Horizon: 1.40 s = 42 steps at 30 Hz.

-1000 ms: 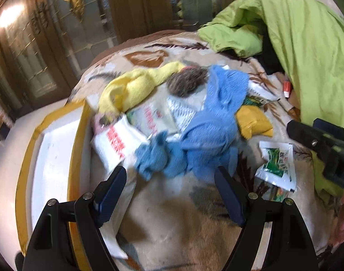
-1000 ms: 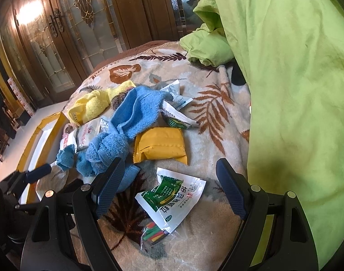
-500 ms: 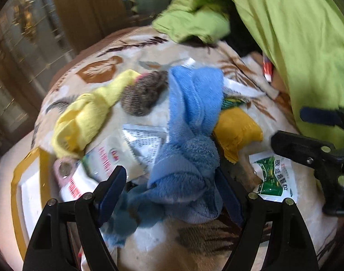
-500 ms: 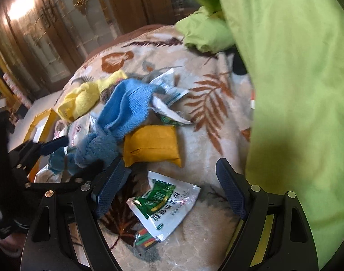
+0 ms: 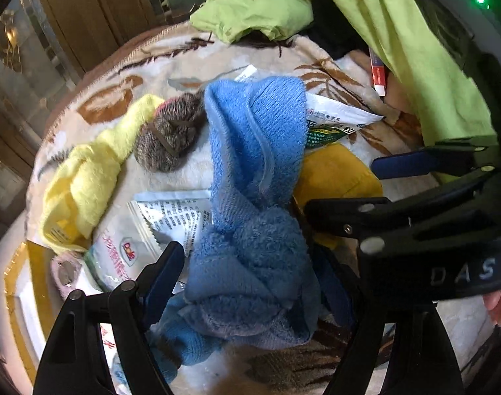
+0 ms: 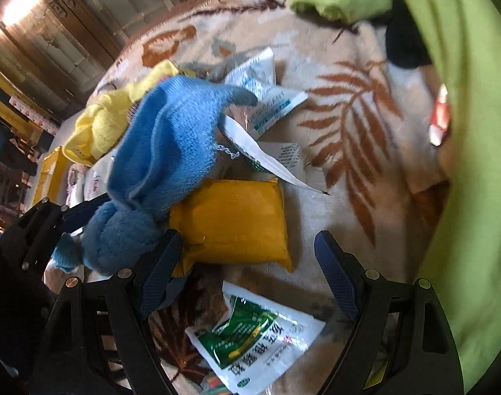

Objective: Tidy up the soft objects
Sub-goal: 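Grasp the blue towel with the left tool while the right tool grasps the yellow pouch, then carry the blue towel and yellow pouch into the yellow-rimmed box and release both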

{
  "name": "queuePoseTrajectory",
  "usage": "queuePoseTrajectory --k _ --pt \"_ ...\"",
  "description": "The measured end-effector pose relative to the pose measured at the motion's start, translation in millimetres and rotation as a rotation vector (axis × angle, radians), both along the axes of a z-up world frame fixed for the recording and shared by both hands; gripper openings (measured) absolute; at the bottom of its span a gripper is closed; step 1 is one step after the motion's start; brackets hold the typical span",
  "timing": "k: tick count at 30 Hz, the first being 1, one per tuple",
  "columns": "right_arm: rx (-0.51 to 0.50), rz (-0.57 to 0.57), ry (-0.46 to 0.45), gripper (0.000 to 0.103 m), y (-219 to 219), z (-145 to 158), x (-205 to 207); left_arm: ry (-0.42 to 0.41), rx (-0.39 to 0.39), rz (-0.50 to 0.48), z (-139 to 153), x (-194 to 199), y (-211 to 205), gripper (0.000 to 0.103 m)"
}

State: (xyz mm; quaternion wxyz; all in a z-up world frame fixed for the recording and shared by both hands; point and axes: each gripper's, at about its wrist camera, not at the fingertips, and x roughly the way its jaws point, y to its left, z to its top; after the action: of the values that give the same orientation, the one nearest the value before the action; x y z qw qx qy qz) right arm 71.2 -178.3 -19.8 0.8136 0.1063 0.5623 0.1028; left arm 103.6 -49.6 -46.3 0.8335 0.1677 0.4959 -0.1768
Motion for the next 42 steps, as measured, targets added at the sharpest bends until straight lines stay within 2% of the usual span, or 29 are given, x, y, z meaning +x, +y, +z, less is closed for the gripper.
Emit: queuePoseTrajectory --k 1,2,3,6,12,18,22,27,32,36,39,42 --pt "0.014 -0.003 0.014 0.084 -1 -3 3 0.004 0.000 0.013 0 1 2 0.073" --pt "0.031 -0.004 0.032 0.079 -2 -6 5 -0.004 0.006 0.019 0 2 2 0.060" --pt "0.045 -0.003 0.040 0.064 -2 -8 6 -0.011 0.009 0.024 1 2 3 0.049" --pt "-0.004 0.019 0.030 0.055 3 -9 1 0.001 -0.025 0.050 6 2 7 0.042" --pt "0.024 -0.011 -0.011 0.050 -7 5 -14 -0.017 -0.105 0.098 23 -6 19 0.042" --pt "0.067 -0.019 -0.065 0.050 -12 32 -37 -0.051 -0.214 0.091 63 -29 38 0.042" --pt "0.082 0.012 -0.113 0.050 -2 56 -48 -0.062 -0.275 0.126 86 -37 63 0.042" --pt "0.107 0.070 -0.149 0.050 21 80 -54 -0.131 -0.276 0.176 119 -48 103 0.042" --pt "0.109 0.183 -0.187 0.050 68 103 -51 -0.208 -0.239 0.276 147 -54 162 0.042" --pt "0.112 0.323 -0.209 0.050 128 117 -44 -0.221 -0.182 0.362 147 -55 206 0.042" --pt "0.084 0.438 -0.230 0.050 174 118 -38 -0.187 -0.146 0.427 130 -48 234 0.042" --pt "0.044 0.558 -0.244 0.050 221 109 -32 -0.123 -0.136 0.479 97 -36 256 0.042"
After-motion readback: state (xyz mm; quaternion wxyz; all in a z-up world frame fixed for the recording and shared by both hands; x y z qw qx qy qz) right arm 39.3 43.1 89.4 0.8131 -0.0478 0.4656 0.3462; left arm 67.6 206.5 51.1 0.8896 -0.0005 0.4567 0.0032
